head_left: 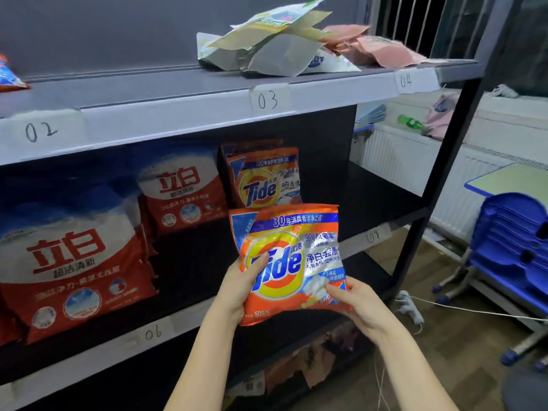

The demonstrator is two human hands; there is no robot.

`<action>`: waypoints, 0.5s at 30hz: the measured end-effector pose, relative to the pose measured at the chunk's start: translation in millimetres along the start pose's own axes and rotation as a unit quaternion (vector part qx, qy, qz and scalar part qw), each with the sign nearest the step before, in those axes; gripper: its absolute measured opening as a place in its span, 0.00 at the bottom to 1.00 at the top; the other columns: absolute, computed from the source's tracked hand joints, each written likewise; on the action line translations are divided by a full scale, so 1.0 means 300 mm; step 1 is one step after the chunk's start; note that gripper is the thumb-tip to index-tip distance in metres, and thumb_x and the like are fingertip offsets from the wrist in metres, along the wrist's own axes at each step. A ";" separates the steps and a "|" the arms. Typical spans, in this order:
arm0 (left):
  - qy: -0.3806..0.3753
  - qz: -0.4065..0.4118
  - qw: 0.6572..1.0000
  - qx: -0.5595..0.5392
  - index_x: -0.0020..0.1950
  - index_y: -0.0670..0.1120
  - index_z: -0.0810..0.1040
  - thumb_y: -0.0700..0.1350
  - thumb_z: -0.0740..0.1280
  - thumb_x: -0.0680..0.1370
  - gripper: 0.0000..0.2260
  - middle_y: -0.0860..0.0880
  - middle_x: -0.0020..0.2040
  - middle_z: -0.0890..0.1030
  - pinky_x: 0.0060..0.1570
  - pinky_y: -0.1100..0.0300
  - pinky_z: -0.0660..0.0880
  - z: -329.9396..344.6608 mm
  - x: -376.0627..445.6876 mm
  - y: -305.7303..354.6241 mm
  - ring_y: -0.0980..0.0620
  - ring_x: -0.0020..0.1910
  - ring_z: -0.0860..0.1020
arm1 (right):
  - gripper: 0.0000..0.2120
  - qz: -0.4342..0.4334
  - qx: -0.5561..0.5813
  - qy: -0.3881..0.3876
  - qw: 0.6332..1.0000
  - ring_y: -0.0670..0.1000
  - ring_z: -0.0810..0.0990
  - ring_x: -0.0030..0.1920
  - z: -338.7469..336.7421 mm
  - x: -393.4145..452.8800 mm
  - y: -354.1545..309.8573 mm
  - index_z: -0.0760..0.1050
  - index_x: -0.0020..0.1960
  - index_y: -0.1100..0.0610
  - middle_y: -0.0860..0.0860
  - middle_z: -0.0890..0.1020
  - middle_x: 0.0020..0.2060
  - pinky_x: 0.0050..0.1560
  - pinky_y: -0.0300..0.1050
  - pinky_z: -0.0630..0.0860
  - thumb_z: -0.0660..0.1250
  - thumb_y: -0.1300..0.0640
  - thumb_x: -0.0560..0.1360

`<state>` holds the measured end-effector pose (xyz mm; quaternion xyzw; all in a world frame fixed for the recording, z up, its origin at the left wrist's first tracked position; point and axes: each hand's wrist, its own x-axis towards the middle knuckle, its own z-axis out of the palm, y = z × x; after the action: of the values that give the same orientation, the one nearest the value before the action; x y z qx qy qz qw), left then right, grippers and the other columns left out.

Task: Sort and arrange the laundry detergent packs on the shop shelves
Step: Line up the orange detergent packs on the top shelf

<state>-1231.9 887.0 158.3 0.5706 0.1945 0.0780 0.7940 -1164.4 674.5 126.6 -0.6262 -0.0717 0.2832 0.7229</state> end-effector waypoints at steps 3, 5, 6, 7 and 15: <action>0.009 0.014 1.000 -0.010 0.55 0.48 0.76 0.51 0.73 0.68 0.18 0.43 0.46 0.85 0.47 0.47 0.79 0.024 0.135 0.033 0.44 0.42 0.84 | 0.12 -0.012 -0.024 0.006 1.000 0.50 0.84 0.47 -0.028 0.135 -0.061 0.77 0.55 0.60 0.53 0.85 0.46 0.43 0.40 0.80 0.69 0.59 0.72; 0.002 0.042 0.999 0.002 0.55 0.50 0.77 0.51 0.71 0.70 0.16 0.44 0.47 0.85 0.44 0.52 0.79 0.035 0.218 0.061 0.46 0.43 0.84 | 0.13 -0.020 -0.050 0.007 0.998 0.51 0.84 0.48 -0.049 0.236 -0.105 0.77 0.56 0.60 0.53 0.85 0.47 0.46 0.42 0.80 0.70 0.60 0.72; 0.000 0.057 0.998 0.011 0.55 0.51 0.77 0.50 0.70 0.72 0.13 0.45 0.47 0.85 0.42 0.54 0.79 0.038 0.255 0.077 0.47 0.43 0.84 | 0.15 -0.026 -0.063 0.009 0.998 0.52 0.84 0.49 -0.058 0.287 -0.126 0.76 0.57 0.60 0.53 0.85 0.48 0.49 0.44 0.80 0.70 0.60 0.72; -0.004 0.072 0.997 0.021 0.56 0.52 0.77 0.49 0.69 0.74 0.11 0.47 0.47 0.85 0.41 0.56 0.79 0.038 0.290 0.095 0.47 0.44 0.84 | 0.17 -0.031 -0.077 0.012 0.997 0.52 0.83 0.50 -0.064 0.335 -0.146 0.76 0.59 0.61 0.54 0.85 0.48 0.52 0.45 0.79 0.71 0.61 0.71; 0.078 0.131 0.984 0.092 0.48 0.56 0.76 0.45 0.68 0.77 0.05 0.54 0.44 0.83 0.42 0.59 0.78 0.011 0.537 0.173 0.57 0.41 0.83 | 0.15 -0.077 -0.219 -0.040 0.972 0.41 0.81 0.47 -0.052 0.659 -0.276 0.77 0.57 0.58 0.51 0.83 0.51 0.46 0.31 0.76 0.72 0.64 0.70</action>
<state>-1078.6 957.2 172.4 0.6541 0.1861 0.2071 0.7033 -966.7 755.2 152.2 -0.7498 -0.2089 0.2295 0.5844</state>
